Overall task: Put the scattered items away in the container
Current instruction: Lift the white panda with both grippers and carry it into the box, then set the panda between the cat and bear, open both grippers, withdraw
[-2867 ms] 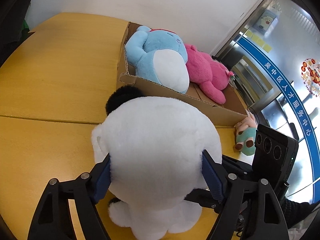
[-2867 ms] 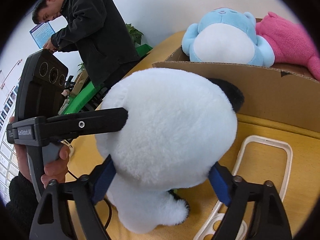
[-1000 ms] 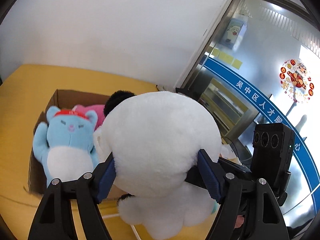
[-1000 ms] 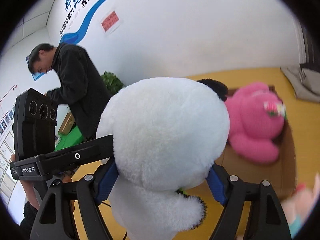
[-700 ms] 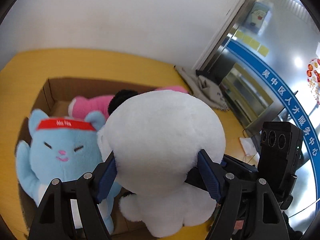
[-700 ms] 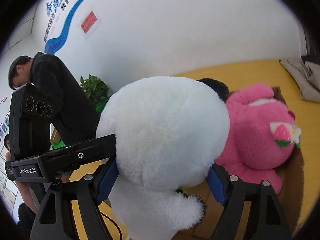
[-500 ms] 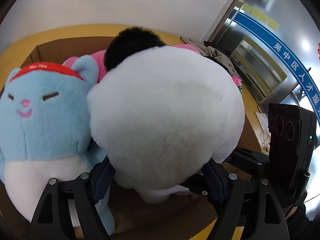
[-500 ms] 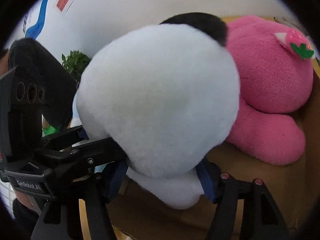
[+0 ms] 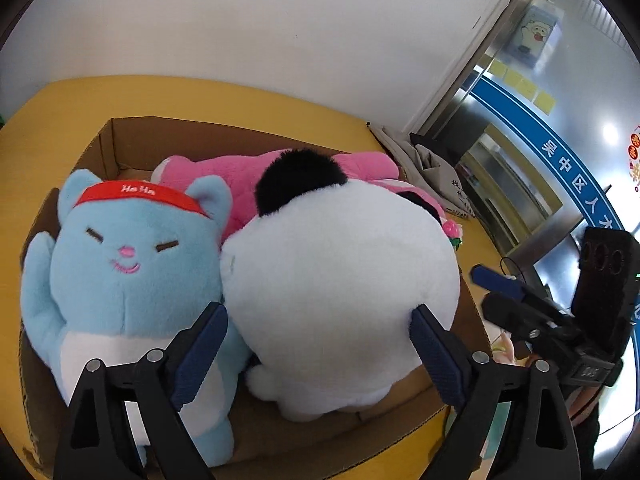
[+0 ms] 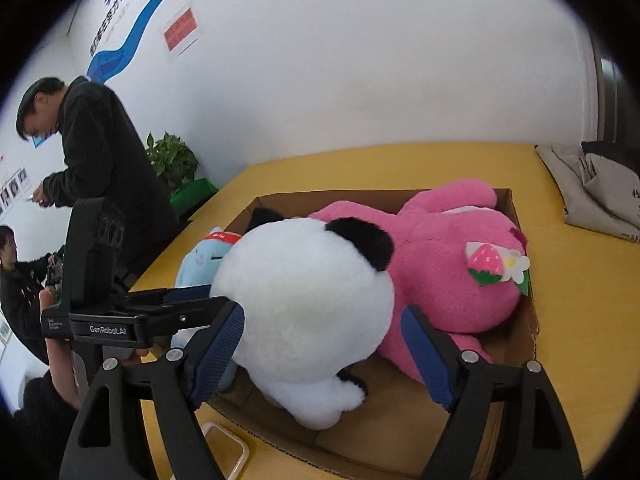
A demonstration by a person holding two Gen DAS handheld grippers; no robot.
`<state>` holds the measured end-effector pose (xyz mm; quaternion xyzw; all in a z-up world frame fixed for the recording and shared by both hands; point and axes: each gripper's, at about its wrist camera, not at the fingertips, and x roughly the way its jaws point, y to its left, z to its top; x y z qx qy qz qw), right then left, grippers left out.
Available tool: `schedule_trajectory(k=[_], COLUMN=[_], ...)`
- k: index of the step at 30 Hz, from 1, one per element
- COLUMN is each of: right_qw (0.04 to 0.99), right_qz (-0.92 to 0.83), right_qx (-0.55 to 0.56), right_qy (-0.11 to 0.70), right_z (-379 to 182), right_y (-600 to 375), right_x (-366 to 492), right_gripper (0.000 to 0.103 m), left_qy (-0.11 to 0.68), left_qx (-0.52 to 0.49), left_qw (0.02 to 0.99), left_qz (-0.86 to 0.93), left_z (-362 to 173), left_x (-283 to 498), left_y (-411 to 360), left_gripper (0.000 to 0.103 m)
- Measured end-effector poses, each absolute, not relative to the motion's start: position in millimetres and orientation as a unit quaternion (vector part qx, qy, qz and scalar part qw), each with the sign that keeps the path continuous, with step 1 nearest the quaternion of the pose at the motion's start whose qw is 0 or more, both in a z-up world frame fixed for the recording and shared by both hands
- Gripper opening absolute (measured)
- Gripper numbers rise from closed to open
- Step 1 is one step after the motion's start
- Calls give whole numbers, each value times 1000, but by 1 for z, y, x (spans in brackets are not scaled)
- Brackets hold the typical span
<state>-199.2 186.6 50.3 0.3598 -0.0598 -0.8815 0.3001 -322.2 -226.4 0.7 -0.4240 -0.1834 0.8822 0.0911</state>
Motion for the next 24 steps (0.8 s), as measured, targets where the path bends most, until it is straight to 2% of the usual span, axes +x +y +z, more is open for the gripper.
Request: schedule_trajectory(k=[4, 5, 6, 8, 10, 11, 15, 16, 17, 18, 21, 23, 24], right_qw=[291, 296, 300, 304, 293, 287, 281, 283, 281, 274, 245, 219, 198], right_qz=[-868, -862, -855, -842, -833, -834, -838, -838, -840, -847, -863, -858, -865], right_qx=[395, 401, 410, 430, 454, 457, 455, 451, 447, 440, 433, 460, 459], right_qy=[-73, -89, -105, -119, -119, -113, -107, -115, -121, -122, -92, -63, -35], right_z=[14, 9, 3, -13, -30, -30, -19, -13, -7, -1, 1, -14, -19], right_y=[174, 177, 177, 171, 162, 158, 160, 167, 173, 180, 188, 183, 179], right_x=[-228, -231, -235, -242, -244, -243, -233, -228, -225, -216, -188, -176, -170], right_gripper=[79, 75, 67, 60, 57, 52, 55, 59, 73, 80, 80, 80, 76], left_qy=[-180, -171, -161, -134, -103, -100, -138, -152, -160, -156, -123, -117, -110], left_qx=[-437, -438, -442, -454, -458, -455, -437, -431, -424, -419, -432, -467, -481], left_qw=[99, 96, 93, 83, 69, 67, 97, 103, 104, 99, 83, 82, 77], left_qz=[876, 877, 878, 877, 880, 883, 884, 884, 885, 889, 889, 872, 867], left_z=[-18, -20, -22, -30, -37, -36, -25, -21, -17, -14, -22, -44, -53], left_x=[-346, -350, -354, -362, -367, -366, -347, -339, -329, -318, -291, -281, -276], left_y=[-226, -224, -223, -219, -211, -208, -216, -221, -226, -229, -233, -231, -230], left_gripper=[95, 95, 95, 94, 95, 95, 95, 96, 96, 95, 92, 75, 64])
